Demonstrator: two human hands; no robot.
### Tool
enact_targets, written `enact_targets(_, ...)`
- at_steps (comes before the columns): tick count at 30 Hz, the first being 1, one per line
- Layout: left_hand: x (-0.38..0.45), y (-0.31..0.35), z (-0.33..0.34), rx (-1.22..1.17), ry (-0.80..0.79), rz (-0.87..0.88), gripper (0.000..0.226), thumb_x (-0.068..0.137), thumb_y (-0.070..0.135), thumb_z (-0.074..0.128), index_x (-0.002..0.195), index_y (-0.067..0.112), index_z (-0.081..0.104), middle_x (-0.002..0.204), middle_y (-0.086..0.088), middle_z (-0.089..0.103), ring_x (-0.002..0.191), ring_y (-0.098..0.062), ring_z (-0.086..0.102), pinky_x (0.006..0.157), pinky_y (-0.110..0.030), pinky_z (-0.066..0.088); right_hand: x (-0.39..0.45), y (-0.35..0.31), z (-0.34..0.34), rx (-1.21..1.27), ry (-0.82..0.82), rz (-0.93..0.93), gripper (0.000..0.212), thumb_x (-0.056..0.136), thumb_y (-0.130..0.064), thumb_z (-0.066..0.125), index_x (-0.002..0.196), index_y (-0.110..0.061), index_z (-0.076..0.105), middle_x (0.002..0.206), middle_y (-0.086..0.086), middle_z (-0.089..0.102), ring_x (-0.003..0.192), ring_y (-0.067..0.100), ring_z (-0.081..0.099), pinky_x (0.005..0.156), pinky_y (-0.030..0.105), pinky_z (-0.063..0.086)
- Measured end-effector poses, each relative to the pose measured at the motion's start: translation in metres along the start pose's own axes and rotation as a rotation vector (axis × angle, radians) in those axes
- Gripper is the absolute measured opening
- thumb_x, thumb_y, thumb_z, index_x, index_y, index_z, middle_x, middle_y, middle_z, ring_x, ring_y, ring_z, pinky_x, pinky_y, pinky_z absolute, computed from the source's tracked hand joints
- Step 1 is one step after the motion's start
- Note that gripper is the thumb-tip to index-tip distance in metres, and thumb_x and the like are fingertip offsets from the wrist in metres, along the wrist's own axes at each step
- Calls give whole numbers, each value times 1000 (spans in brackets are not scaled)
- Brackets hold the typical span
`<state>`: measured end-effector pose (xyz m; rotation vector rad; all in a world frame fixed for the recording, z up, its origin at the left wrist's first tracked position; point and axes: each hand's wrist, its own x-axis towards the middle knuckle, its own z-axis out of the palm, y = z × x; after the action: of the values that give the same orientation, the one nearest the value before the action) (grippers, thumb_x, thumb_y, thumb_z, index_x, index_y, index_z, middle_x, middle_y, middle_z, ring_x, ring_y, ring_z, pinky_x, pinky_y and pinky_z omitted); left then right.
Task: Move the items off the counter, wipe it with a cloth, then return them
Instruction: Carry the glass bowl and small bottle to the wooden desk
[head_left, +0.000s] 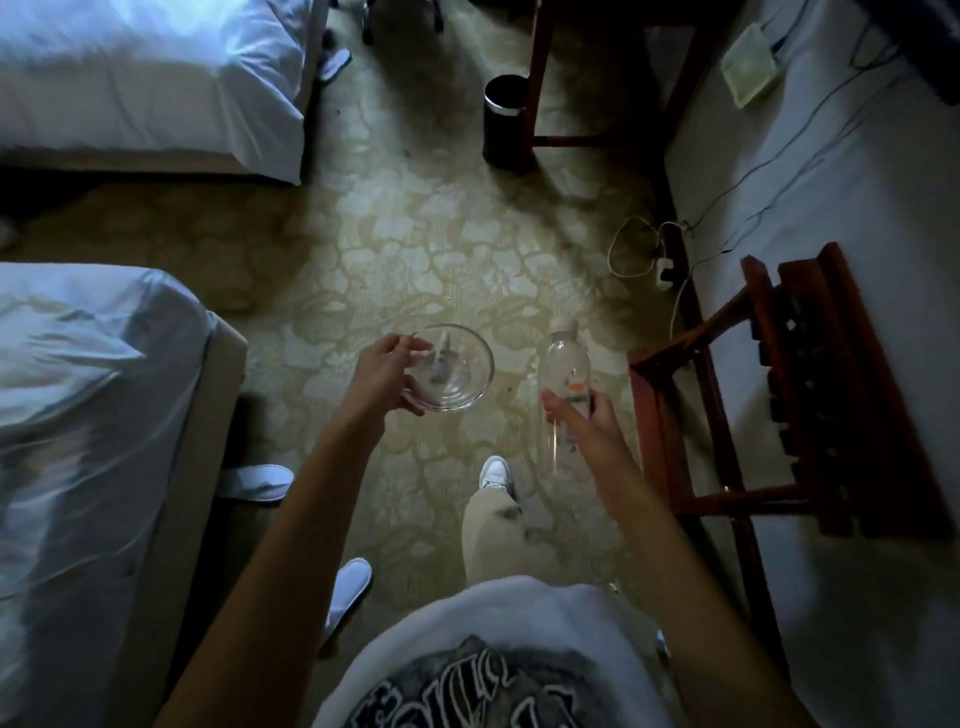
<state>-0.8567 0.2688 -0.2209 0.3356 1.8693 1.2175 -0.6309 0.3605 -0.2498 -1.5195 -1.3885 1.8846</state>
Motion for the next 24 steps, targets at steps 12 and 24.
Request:
enact_targets(12,243,172,-15,-85,125,19,32,105,23,38,113,6,64,119,-16,65,58,-22,58,36,-24,45,269,-212,62,-52,-137,-78,73,75,-48,75,132,-22,39,122,-5,57,108,12,60,79,29,50)
enact_targets(24,553,309,-30,-8,-6,-11,34,105,26,38,113,6,65,113,-18,67,56,-24,62,37,-25,47,515,-339,145,-79,-12,29,72,77,-48,73,133,-21,37,125,-3,56,99,0,54,68,19,38)
